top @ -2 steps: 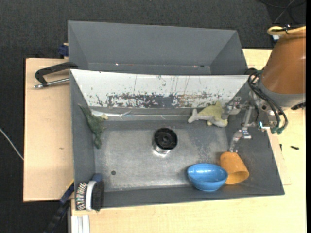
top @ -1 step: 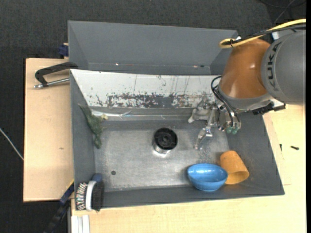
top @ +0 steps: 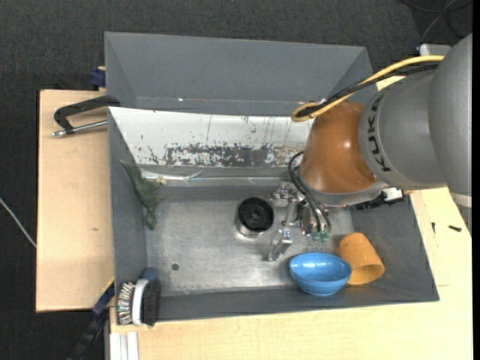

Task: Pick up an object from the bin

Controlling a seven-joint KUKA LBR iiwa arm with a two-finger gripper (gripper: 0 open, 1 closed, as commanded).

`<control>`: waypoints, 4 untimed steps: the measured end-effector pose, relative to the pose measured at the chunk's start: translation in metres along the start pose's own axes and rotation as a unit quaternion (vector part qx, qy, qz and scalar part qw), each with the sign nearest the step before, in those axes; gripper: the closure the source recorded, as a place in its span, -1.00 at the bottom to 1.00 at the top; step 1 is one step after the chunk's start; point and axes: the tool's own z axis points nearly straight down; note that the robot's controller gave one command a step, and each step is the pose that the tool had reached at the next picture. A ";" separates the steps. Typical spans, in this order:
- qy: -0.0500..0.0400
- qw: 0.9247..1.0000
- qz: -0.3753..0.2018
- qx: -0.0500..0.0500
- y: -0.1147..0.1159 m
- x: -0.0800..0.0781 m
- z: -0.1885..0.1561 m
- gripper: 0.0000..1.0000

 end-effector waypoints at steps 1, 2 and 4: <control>0.003 0.999 -0.053 -0.001 0.047 0.019 -0.012 -1.00; 0.004 1.000 -0.012 -0.001 0.080 0.028 -0.004 -1.00; -0.003 0.998 -0.067 -0.001 0.065 0.034 -0.163 1.00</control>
Offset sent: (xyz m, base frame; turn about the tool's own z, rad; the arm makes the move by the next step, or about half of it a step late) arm -0.0131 0.0462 0.0106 -0.1012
